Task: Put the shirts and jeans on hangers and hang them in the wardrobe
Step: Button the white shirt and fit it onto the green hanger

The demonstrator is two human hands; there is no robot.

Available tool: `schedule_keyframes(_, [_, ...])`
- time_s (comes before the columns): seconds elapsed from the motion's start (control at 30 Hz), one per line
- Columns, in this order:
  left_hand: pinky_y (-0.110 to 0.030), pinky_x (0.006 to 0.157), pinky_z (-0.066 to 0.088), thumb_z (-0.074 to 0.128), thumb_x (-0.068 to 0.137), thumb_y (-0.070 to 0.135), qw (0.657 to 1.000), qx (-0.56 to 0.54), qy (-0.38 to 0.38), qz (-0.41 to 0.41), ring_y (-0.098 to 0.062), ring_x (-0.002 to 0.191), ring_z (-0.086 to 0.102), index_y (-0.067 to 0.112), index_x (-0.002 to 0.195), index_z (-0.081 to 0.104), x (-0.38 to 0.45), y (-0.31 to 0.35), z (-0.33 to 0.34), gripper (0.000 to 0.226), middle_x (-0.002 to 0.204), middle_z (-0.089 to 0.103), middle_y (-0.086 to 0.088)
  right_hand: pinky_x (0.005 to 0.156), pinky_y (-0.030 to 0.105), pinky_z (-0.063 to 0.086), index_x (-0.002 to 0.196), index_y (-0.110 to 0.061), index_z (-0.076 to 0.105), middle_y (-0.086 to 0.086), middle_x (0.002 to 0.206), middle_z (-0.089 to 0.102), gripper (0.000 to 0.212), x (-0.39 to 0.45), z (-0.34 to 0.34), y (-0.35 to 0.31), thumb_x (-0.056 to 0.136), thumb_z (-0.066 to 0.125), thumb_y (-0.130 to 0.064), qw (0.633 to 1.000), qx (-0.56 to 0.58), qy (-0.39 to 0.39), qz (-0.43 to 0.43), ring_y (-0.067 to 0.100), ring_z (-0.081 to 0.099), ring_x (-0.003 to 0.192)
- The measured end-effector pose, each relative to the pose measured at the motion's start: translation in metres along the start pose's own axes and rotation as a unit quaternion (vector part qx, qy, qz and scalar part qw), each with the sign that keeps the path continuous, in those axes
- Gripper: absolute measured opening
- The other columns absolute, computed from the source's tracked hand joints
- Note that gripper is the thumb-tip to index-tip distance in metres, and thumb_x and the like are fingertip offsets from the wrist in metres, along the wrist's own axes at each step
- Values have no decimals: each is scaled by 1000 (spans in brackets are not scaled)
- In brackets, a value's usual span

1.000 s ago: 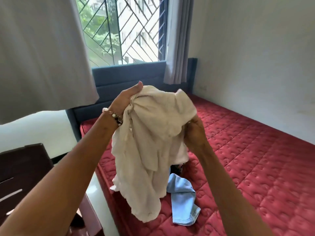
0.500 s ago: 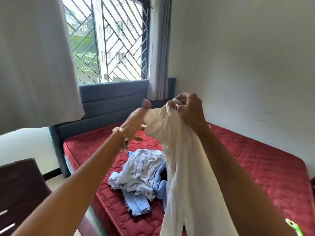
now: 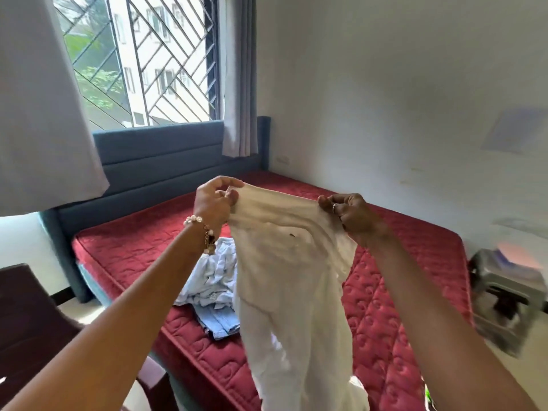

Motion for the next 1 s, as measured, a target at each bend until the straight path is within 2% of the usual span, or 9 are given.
schedule_keyframes(0.17, [-16, 58, 43, 59, 85, 1, 977, 177, -3, 118, 0, 60, 51, 25, 83, 75, -6, 22, 32, 29, 75, 66, 8, 82, 25, 49, 81, -2, 71, -2, 81, 67, 27, -7, -31, -4, 90, 48, 10, 992, -54, 77, -89, 14, 60, 87])
schedule_keyframes(0.27, [-5, 63, 42, 65, 82, -1, 968, 207, -49, 135, 3, 66, 53, 16, 98, 74, -6, 26, 46, 25, 88, 66, 2, 67, 28, 45, 76, -10, 68, 1, 70, 61, 15, -5, -45, -23, 83, 70, -23, 976, -80, 88, -182, 12, 54, 70])
schedule_keyframes(0.37, [-18, 73, 45, 81, 66, 7, 948, 276, -89, 132, -7, 76, 57, 16, 101, 74, -8, 23, 61, 37, 90, 66, 0, 59, 20, 41, 94, -24, 59, -3, 79, 56, 35, -3, -48, -35, 71, 83, -35, 959, -169, 44, -221, 7, 49, 63])
schedule_keyframes(0.43, [-25, 78, 49, 83, 61, 8, 926, 328, -75, 169, -15, 81, 62, 13, 95, 76, -9, 24, 71, 36, 90, 70, -5, 69, 27, 46, 106, -30, 53, -4, 98, 57, 61, -1, -48, -28, 59, 84, -54, 891, -373, 17, -260, 11, 54, 86])
schedule_keyframes(0.5, [-31, 75, 53, 81, 63, 8, 919, 341, -51, 190, -17, 75, 62, 14, 90, 77, -7, 23, 77, 27, 85, 69, -7, 74, 40, 52, 119, -39, 45, 2, 120, 50, 79, 4, -50, -3, 54, 75, -72, 764, -571, -15, -299, 23, 49, 107])
schedule_keyframes(0.6, [-35, 69, 54, 76, 71, 10, 899, 373, -27, 229, -20, 69, 58, 14, 87, 78, -3, 20, 87, 17, 81, 60, -8, 61, 45, 55, 129, -45, 36, 8, 129, 43, 78, 11, -58, 29, 64, 78, -57, 677, -654, -8, -338, 30, 48, 113])
schedule_keyframes(0.7, [-38, 64, 54, 76, 73, 9, 879, 388, 9, 276, -24, 68, 57, 9, 85, 77, -8, 24, 96, 12, 79, 57, -10, 60, 39, 54, 122, -38, 53, 8, 121, 52, 53, 13, -73, 33, 76, 77, -31, 746, -565, 37, -350, 31, 55, 107])
schedule_keyframes(0.8, [-37, 66, 52, 75, 74, 19, 885, 370, 59, 277, -26, 75, 57, 14, 85, 78, -6, 31, 98, 13, 82, 56, -6, 64, 39, 55, 106, -25, 72, 5, 110, 58, 25, 26, -98, 47, 82, 73, -31, 819, -476, 85, -309, 29, 57, 98])
schedule_keyframes(1.0, [-33, 78, 51, 70, 80, 15, 894, 332, 85, 288, -20, 87, 61, 6, 88, 76, -8, 61, 120, 13, 95, 69, -9, 98, 55, 38, 94, -24, 74, 5, 114, 55, 19, 44, -110, 88, 84, 63, -37, 930, -292, 113, -191, 32, 46, 115])
Point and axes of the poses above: each hand's wrist, its own x-axis towards the middle knuckle, its own z-axis out of the palm, y = z × x, the point moved 6 cm from there along x, towards the middle knuckle
